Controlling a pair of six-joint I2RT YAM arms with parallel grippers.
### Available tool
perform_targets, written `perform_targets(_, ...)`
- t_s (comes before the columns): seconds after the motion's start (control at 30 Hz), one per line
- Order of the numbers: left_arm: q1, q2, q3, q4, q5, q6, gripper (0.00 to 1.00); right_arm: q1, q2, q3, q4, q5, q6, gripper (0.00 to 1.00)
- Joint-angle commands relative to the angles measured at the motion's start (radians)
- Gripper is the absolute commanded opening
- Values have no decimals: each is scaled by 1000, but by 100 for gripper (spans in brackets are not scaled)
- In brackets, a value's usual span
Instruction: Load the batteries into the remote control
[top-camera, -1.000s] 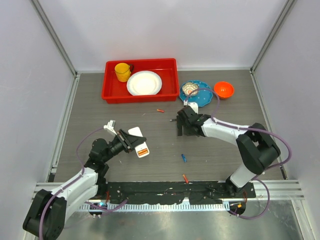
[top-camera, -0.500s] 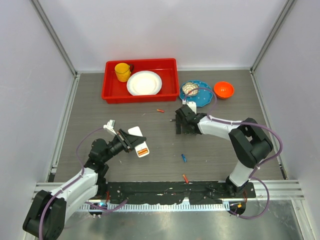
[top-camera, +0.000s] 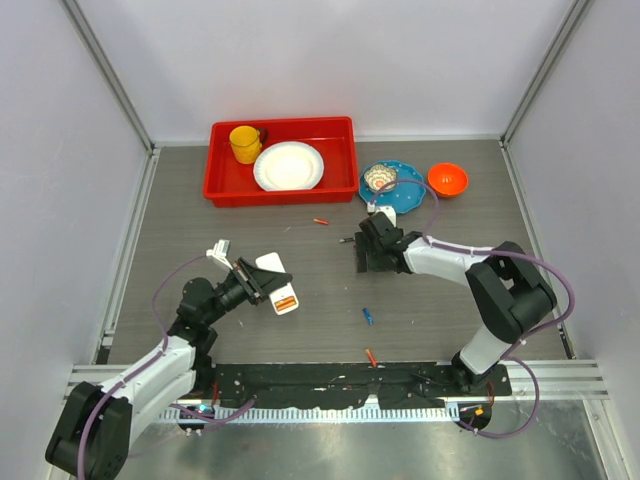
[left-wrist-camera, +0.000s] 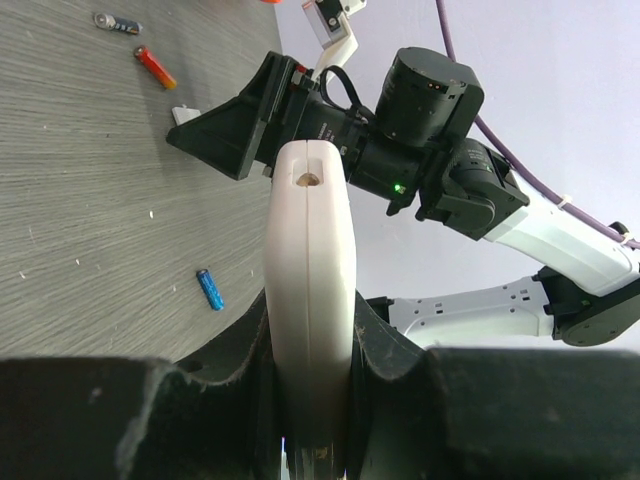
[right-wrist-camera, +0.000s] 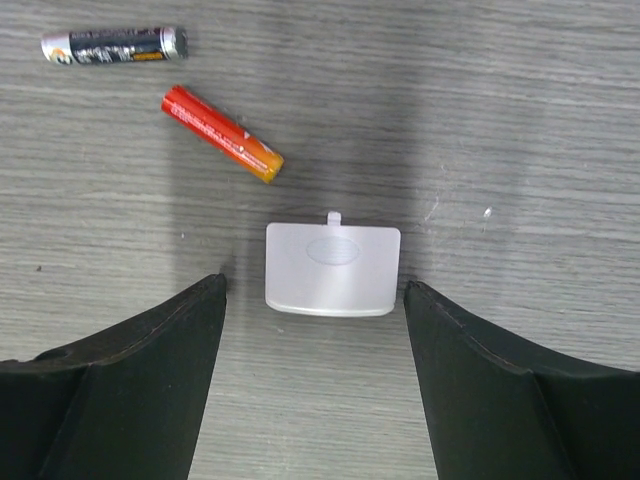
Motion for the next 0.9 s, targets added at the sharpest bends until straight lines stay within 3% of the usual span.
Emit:
perform_targets(0.0, 2, -24, -27, 29, -3, 15, 0, -9, -34, -43, -40, -61, -21, 77)
perform_targets(0.4, 2, -34, -25, 21, 0, 14, 0, -20, -13, -31, -32, -60, -26, 73)
perform_targets(0.7, 4, -29, -24, 20, -2, 17, 0, -23, -13, -46, -17, -78, -27, 60)
perform_targets(0.87, 2, -18, -22, 29, 6, 17, 0, -25, -7, -43, -13, -72, -26, 61)
